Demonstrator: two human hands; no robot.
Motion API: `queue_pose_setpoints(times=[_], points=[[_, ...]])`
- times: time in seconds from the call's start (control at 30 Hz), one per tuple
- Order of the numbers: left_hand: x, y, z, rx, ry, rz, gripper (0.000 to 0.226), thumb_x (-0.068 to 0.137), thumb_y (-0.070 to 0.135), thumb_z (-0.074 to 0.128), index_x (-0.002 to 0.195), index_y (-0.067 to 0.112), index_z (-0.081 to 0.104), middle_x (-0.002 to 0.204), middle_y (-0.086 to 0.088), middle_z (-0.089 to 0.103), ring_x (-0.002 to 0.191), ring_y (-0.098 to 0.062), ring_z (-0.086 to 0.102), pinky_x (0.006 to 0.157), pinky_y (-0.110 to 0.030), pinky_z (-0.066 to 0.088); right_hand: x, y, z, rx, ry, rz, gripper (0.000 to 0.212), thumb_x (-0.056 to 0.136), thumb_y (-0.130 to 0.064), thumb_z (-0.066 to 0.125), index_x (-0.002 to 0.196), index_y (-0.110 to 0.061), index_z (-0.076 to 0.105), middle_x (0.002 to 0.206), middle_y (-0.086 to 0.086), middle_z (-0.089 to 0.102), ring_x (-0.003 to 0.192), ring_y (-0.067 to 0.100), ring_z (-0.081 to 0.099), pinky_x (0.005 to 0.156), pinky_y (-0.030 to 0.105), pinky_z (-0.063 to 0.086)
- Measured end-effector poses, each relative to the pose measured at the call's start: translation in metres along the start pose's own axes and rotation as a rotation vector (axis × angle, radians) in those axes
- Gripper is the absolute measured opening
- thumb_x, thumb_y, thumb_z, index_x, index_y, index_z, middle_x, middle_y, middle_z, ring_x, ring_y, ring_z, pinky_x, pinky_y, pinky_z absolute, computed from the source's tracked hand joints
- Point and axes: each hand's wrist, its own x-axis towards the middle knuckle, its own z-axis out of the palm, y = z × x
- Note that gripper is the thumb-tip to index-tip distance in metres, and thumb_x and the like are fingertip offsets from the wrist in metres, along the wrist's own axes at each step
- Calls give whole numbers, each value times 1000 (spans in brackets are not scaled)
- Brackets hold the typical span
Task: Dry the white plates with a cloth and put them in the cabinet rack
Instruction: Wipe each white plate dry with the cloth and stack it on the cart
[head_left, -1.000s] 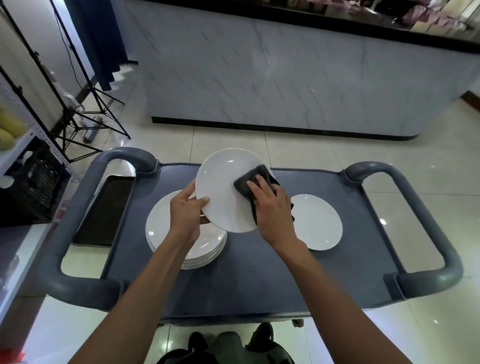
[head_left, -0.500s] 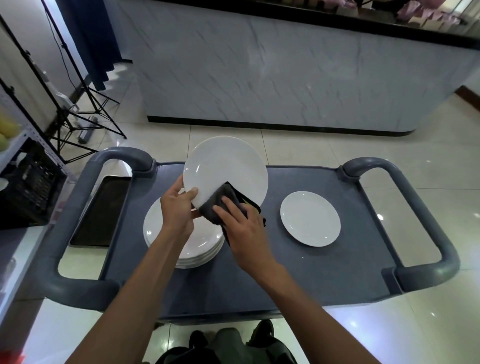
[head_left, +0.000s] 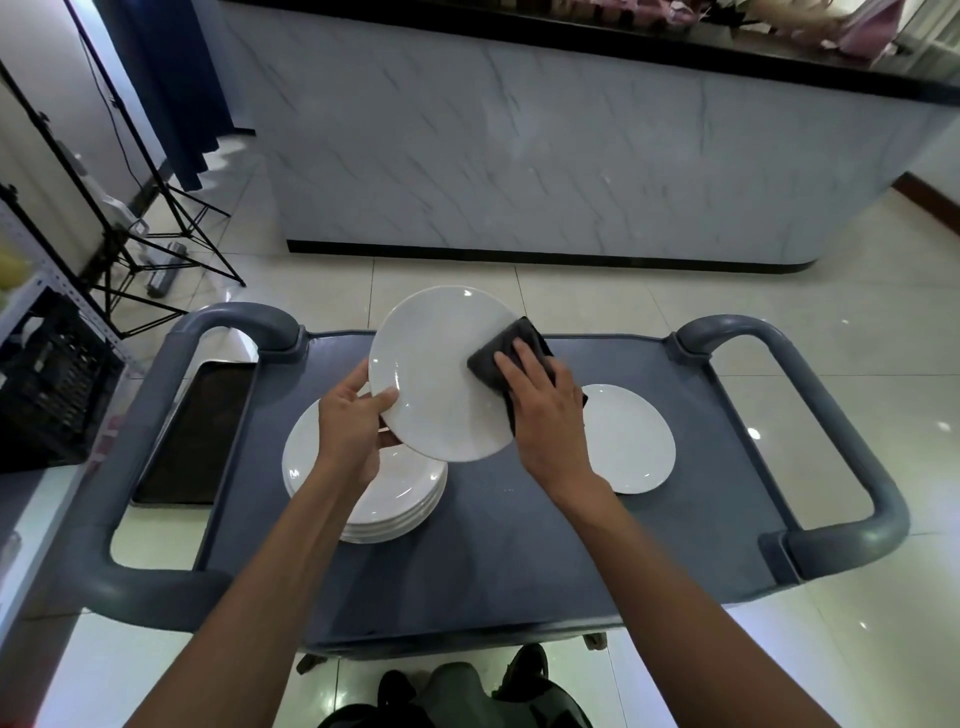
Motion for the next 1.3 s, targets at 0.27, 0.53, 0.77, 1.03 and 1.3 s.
queue_pose_setpoints(times=[0.27, 0.53, 0.77, 1.03, 1.3], points=[[-8, -7, 4, 66, -88, -19, 54, 92, -5, 58, 130, 33, 64, 97, 9, 77, 76, -16, 74, 60, -40, 60, 36, -5, -4, 32, -24, 1, 53, 100, -8, 50, 149, -27, 44, 160, -2, 32, 130, 33, 39, 104, 49, 37], [-14, -12, 8, 49, -107, -56, 56, 89, -9, 59, 132, 27, 64, 102, -3, 77, 88, -29, 73, 64, -45, 60, 28, -48, 12, 144, -48, -160, 54, 98, -12, 52, 149, -28, 42, 160, -1, 34, 127, 34, 41, 106, 50, 36], [-14, -14, -1, 66, -102, -44, 56, 85, -12, 59, 117, 33, 70, 96, -9, 77, 81, -27, 74, 60, -40, 58, -1, -52, 25, 208, -26, -238, 53, 87, -3, 64, 137, -21, 59, 150, 3, 48, 115, 36, 52, 95, 53, 45], [-15, -18, -1, 87, -165, -46, 56, 86, -11, 57, 122, 30, 70, 100, -9, 76, 84, -29, 74, 60, -40, 58, -17, -48, 23, 213, 1, -243, 55, 87, -1, 63, 137, -21, 59, 150, 3, 48, 116, 36, 53, 95, 52, 46], [-15, -19, 3, 72, -206, -78, 57, 85, -11, 59, 126, 27, 67, 104, -12, 76, 87, -32, 73, 66, -50, 60, 23, -52, 12, 146, -60, -176, 55, 99, -17, 52, 151, -30, 39, 162, -2, 29, 136, 31, 34, 107, 49, 34]])
